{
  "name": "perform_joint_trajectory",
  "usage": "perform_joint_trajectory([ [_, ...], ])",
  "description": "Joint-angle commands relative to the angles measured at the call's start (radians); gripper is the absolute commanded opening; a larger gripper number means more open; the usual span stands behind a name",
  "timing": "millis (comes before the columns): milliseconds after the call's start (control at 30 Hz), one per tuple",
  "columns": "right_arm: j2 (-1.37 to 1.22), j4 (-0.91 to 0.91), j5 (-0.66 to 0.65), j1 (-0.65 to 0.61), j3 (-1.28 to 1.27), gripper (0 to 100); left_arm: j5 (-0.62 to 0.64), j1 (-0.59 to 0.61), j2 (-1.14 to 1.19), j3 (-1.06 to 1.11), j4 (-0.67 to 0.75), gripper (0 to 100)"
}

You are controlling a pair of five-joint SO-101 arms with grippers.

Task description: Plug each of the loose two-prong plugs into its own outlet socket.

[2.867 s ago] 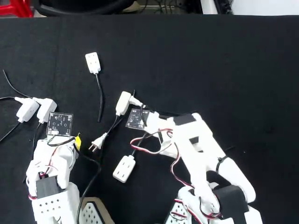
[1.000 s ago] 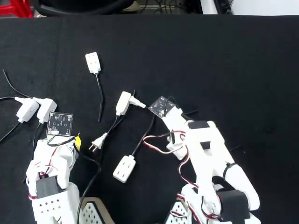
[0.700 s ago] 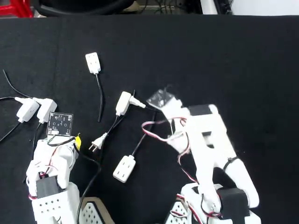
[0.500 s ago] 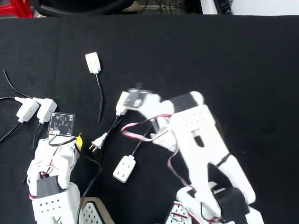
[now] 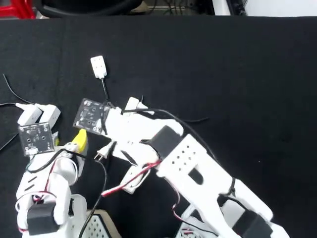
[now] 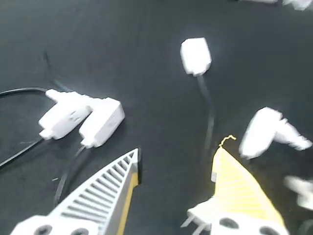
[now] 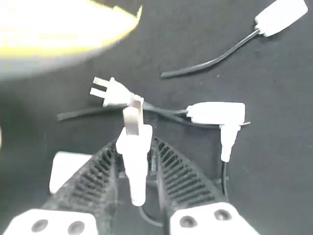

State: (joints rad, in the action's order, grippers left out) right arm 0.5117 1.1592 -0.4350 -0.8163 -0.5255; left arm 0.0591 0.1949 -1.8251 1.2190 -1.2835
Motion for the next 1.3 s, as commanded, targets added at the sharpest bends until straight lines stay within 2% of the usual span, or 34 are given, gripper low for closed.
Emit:
perform_joint_trajectory([
  [0, 0.088, -0.155, 0.114, -0.015, -0.084, 1.2, 0.087, -0.068, -0.002, -0.070, 0.031, 24],
  [200, 0.248, -0.189, 0.210, -0.011, -0.156, 1.2, 0.095, -0.211, -0.002, -0.076, 0.057, 24],
  [333, 0.295, -0.195, 0.216, -0.011, -0.185, 1.2, 0.095, -0.305, -0.002, -0.081, 0.058, 24],
  [600, 0.274, -0.195, 0.215, 0.003, -0.217, 1.2, 0.095, -0.283, -0.002, -0.216, 0.061, 24],
  [800, 0.274, -0.195, 0.216, 0.028, -0.214, 1.2, 0.095, -0.263, 0.000, -0.211, 0.049, 24],
  [1033, 0.274, -0.195, 0.216, 0.028, -0.214, 1.2, 0.077, -0.384, -0.002, -0.208, -0.041, 24],
  [1133, 0.274, -0.189, 0.219, 0.037, -0.211, 1.2, 0.021, -0.326, 0.000, -0.162, -0.026, 24],
  [1267, 0.266, -0.091, 0.230, 0.135, -0.148, 1.2, -0.021, -0.128, 0.000, 0.002, 0.117, 24],
])
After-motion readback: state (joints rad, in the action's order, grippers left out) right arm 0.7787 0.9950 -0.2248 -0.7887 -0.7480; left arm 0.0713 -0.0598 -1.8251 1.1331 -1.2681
